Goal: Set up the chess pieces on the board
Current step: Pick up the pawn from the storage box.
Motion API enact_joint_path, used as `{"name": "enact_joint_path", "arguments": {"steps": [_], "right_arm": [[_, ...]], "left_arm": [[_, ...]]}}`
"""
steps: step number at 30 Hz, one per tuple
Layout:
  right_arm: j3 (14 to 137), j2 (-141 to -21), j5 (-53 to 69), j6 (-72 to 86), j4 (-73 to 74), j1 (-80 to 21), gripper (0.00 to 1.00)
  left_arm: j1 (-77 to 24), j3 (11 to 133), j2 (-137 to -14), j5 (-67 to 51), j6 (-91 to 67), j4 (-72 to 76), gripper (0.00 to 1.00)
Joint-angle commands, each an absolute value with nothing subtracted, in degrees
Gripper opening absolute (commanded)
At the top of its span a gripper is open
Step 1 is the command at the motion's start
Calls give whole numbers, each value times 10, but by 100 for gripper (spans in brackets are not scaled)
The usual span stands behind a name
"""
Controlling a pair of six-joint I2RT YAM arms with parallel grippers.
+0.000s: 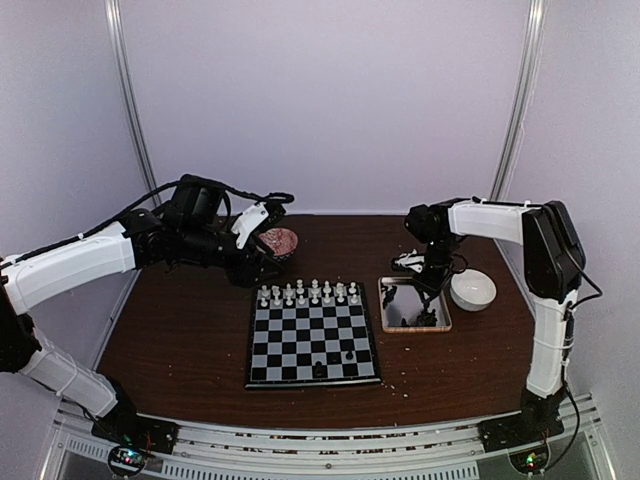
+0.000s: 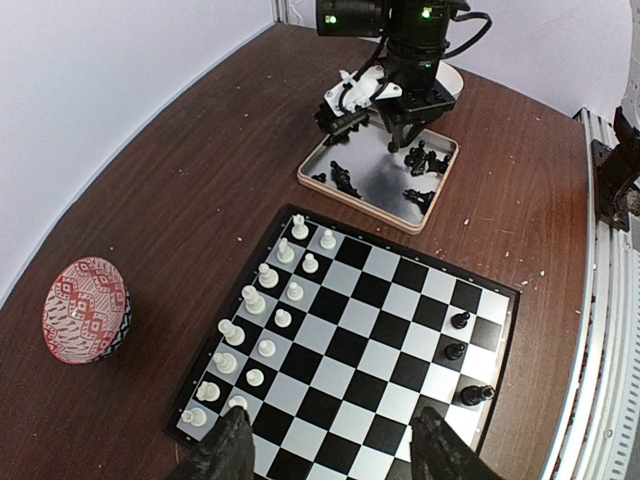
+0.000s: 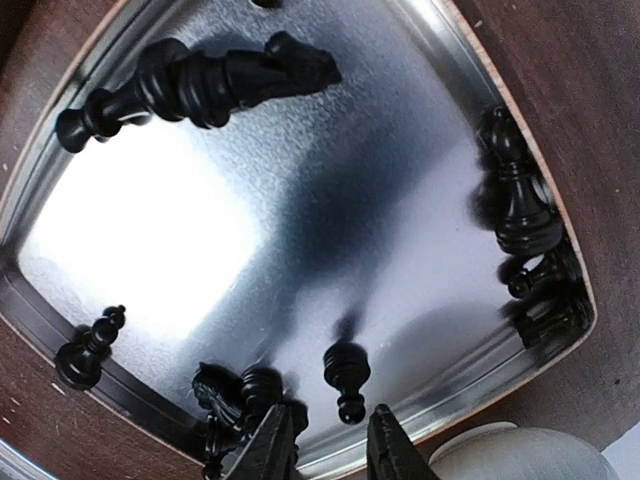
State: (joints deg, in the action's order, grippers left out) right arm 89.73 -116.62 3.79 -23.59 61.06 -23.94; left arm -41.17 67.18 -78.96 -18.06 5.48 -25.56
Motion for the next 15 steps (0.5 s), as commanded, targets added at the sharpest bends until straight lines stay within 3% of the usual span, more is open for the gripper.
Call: {"name": "enact_joint_path", "arguments": {"steps": [1, 15], "right_arm": [[915, -1182, 36, -226, 601, -233, 27], [942, -1213, 46, -222, 616, -225, 19]], "left_arm": [[-407, 680, -789, -184, 49, -246, 55], [-407, 681, -792, -185, 50, -246, 54]]}}
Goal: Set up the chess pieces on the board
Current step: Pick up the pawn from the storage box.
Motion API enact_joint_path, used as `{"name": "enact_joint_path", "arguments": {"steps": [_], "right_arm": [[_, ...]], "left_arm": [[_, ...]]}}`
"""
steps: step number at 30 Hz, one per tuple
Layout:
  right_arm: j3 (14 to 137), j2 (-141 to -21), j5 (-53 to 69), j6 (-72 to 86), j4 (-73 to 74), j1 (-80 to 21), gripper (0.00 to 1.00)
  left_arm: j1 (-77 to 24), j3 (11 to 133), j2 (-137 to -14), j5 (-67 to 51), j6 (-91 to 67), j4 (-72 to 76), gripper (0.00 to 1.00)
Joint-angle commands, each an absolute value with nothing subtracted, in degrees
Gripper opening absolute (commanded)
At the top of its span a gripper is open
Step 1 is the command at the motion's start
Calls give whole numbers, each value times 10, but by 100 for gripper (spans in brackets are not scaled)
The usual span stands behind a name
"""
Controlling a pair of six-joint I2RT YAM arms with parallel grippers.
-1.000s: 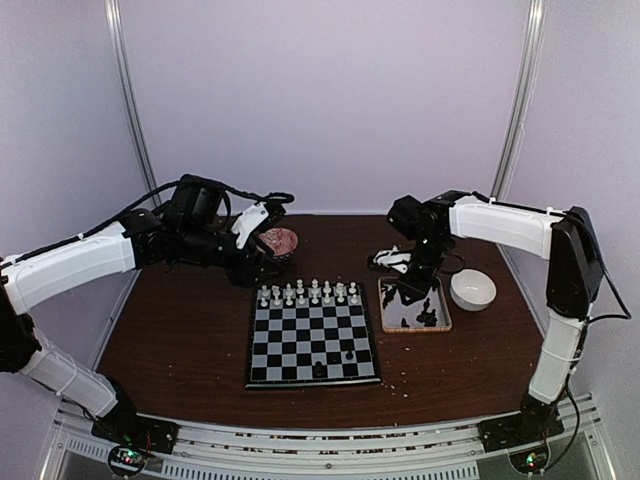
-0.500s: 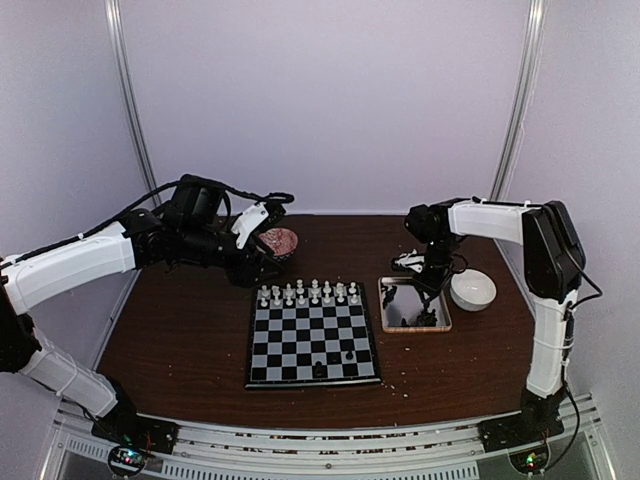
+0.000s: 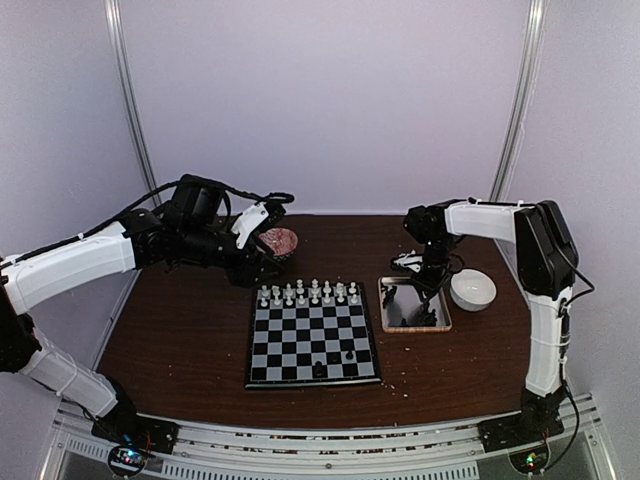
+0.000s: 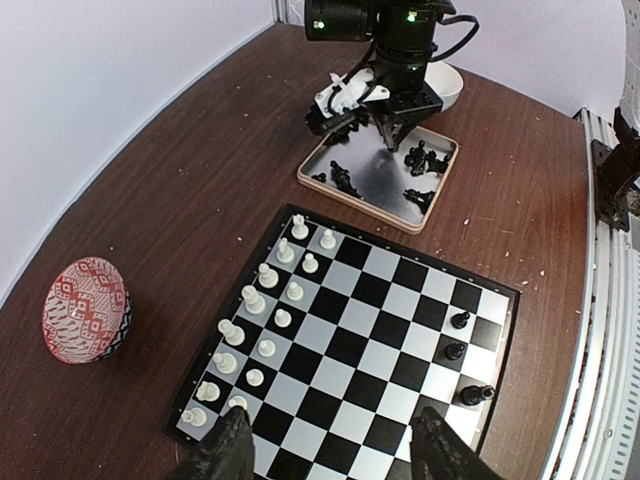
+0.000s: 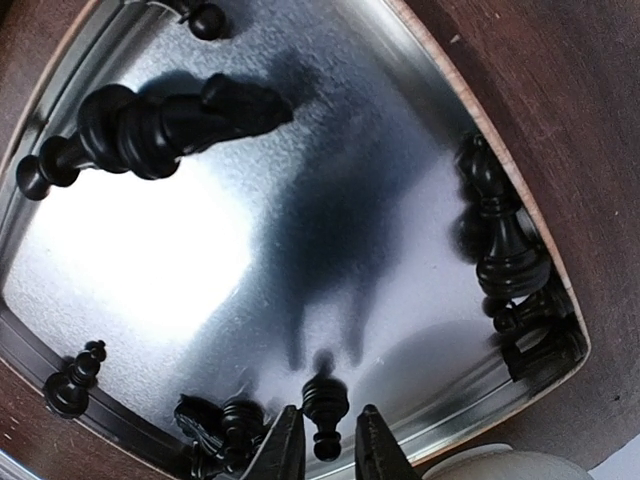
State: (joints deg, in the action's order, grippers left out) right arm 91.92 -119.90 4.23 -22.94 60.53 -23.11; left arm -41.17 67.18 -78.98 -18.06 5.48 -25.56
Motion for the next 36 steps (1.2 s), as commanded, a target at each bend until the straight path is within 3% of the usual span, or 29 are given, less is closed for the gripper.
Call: {"name": "enact_joint_path", "arguments": {"steps": [1, 8, 19, 36], "right_arm": [[945, -1215, 45, -221, 620, -224, 19], [956, -1224, 44, -220, 639, -224, 16], [950, -1225, 27, -217, 647, -224, 20], [946, -1224, 29, -220, 654, -223, 7]], "left_arm": [[-407, 681, -792, -185, 50, -246, 54], [-407, 681, -790, -184, 50, -246, 54], [-407, 681, -790, -186, 50, -246, 54], [-407, 681, -787, -187, 49, -246, 54]]}}
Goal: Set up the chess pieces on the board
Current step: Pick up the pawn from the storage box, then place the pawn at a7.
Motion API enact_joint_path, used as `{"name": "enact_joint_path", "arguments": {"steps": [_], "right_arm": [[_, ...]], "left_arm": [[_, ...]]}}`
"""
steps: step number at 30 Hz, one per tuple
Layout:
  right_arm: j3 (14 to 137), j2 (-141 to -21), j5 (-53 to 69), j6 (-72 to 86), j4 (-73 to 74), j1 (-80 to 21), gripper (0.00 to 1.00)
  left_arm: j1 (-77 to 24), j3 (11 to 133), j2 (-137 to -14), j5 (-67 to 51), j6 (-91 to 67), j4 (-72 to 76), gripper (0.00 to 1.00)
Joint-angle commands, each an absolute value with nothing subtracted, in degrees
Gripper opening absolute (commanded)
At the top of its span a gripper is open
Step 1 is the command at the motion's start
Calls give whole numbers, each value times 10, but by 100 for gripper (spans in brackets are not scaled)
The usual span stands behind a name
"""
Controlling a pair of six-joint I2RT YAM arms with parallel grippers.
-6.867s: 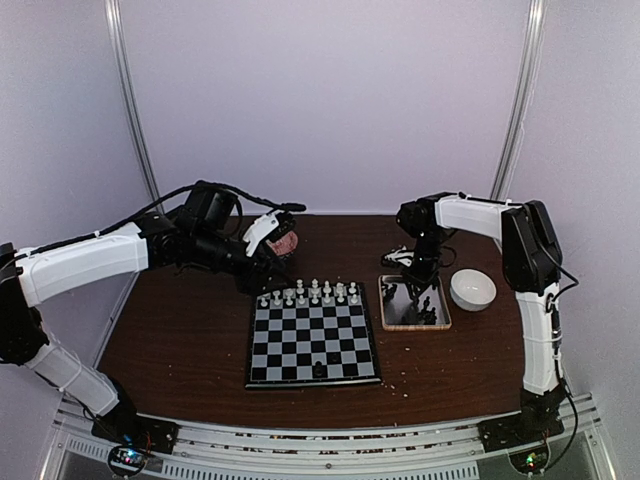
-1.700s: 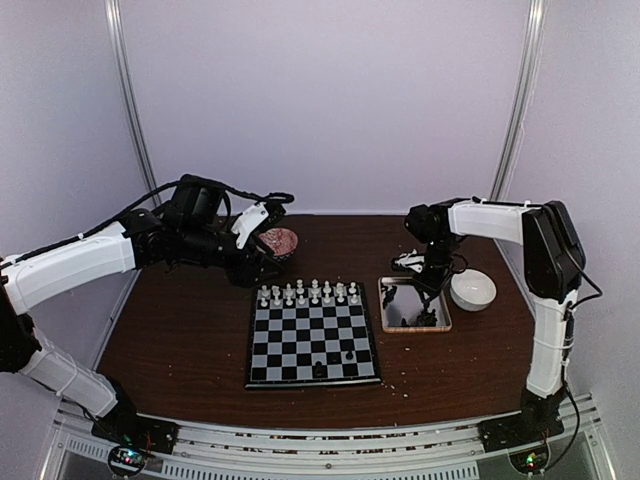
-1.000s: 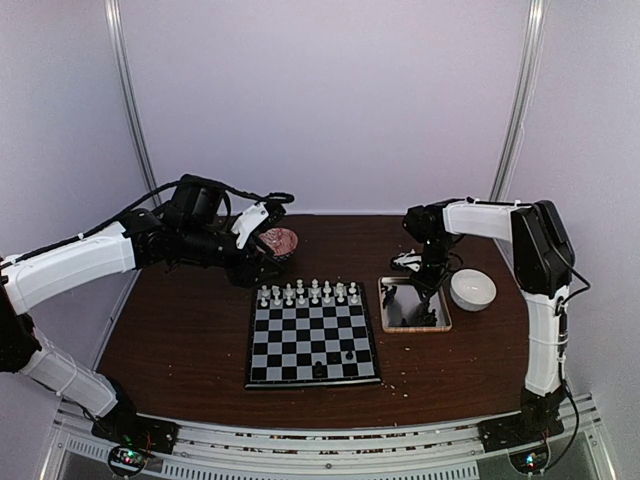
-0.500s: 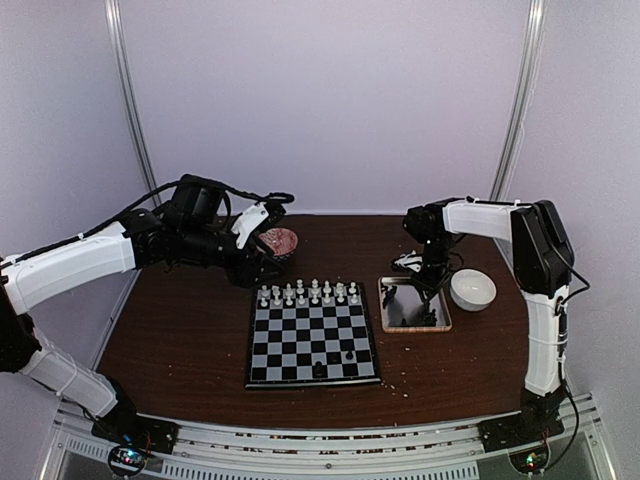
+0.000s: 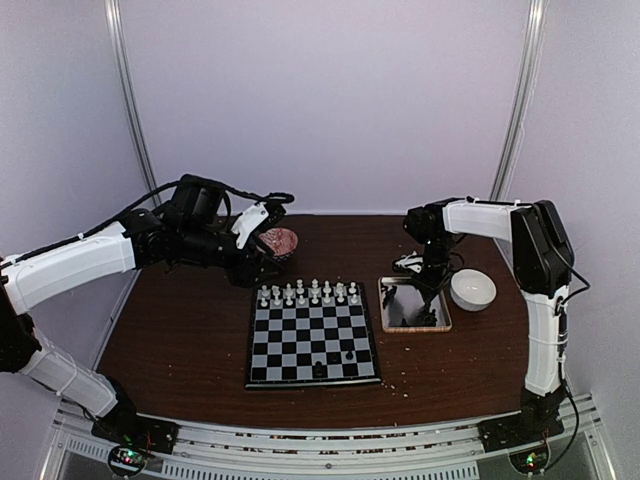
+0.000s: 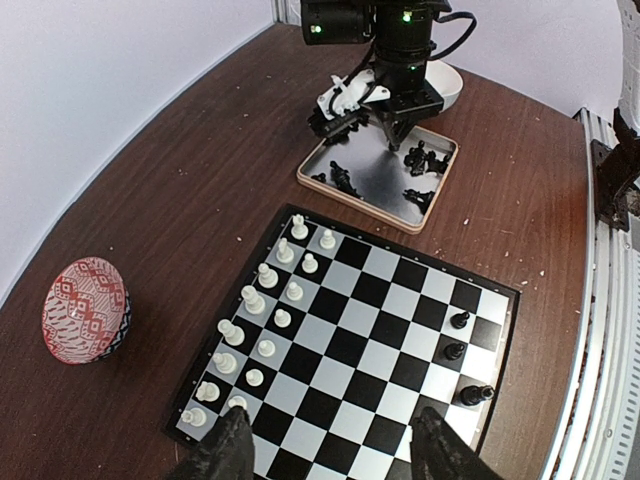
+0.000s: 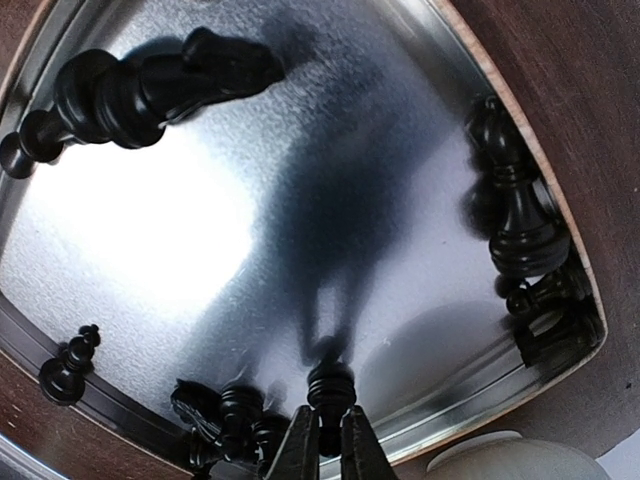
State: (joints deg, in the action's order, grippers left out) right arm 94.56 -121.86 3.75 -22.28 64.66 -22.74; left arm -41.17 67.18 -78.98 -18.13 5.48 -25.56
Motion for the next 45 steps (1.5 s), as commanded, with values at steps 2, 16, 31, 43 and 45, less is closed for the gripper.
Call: {"name": "enact_joint_path", "arguments": {"steps": [2, 16, 31, 43, 45], "right_arm": [[943, -1221, 31, -220, 654, -224, 6], [971, -1135, 51, -208, 679, -244, 4], [968, -1099, 153, -219, 697, -454, 4], [946, -1137, 140, -224, 689, -529, 5], [944, -1145, 144, -224, 686, -534, 6]], "left_arm": [[-407, 681, -787, -187, 49, -246, 55], [-406, 683, -792, -186, 49, -246, 55], [-406, 682, -786, -171, 49, -246, 54], [-404, 679, -775, -161, 49, -246, 55], [-404, 679, -774, -160, 50, -246, 55]]}}
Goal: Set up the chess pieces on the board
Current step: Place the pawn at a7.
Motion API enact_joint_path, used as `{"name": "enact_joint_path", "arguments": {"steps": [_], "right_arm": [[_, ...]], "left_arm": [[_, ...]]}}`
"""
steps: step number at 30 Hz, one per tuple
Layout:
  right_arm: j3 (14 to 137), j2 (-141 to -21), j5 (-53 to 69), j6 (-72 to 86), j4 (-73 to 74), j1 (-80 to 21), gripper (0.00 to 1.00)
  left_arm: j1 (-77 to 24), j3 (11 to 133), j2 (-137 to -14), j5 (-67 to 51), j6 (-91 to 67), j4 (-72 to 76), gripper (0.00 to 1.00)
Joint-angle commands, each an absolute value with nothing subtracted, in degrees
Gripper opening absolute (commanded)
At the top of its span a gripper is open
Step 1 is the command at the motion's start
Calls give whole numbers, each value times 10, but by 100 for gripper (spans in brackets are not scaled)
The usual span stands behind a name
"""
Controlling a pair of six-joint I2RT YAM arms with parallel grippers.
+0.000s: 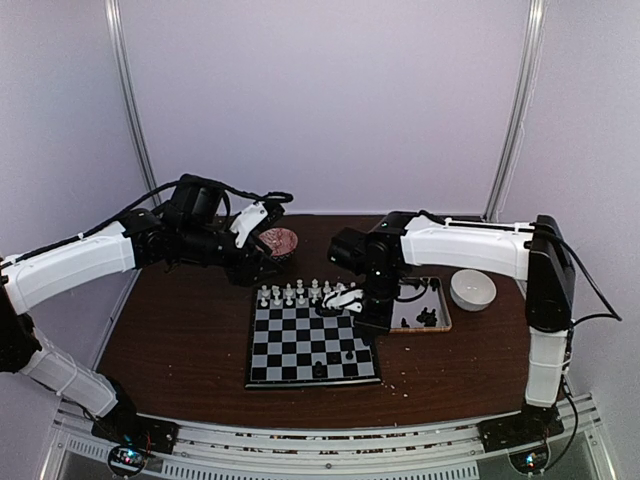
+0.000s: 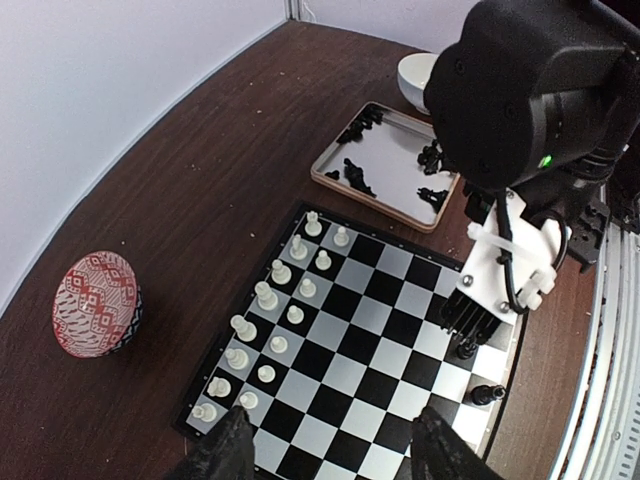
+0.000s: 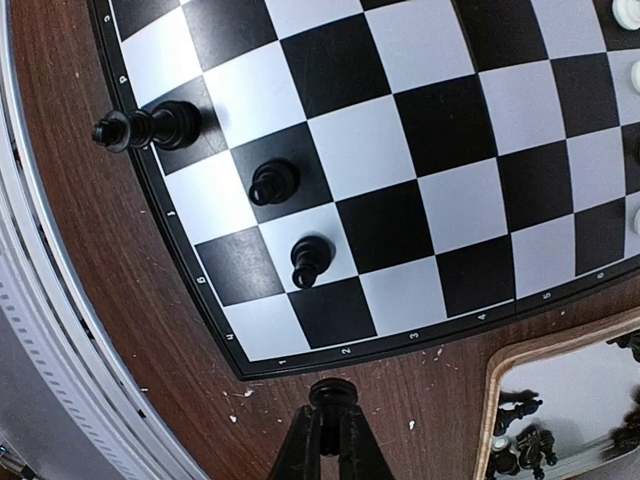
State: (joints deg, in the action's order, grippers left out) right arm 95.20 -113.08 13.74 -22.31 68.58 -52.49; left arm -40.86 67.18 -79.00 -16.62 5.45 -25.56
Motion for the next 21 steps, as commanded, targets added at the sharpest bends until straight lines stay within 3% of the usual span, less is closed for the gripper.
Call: {"name": "enact_joint_path", "arguments": {"steps": [1, 21], "right_arm": [[943, -1149, 144, -224, 686, -536, 6], [956, -1206, 128, -222, 676, -547, 8]], "left_arm": [[-404, 679, -774, -160, 51, -246, 55], [-405, 679, -776, -160, 51, -246, 55]]}}
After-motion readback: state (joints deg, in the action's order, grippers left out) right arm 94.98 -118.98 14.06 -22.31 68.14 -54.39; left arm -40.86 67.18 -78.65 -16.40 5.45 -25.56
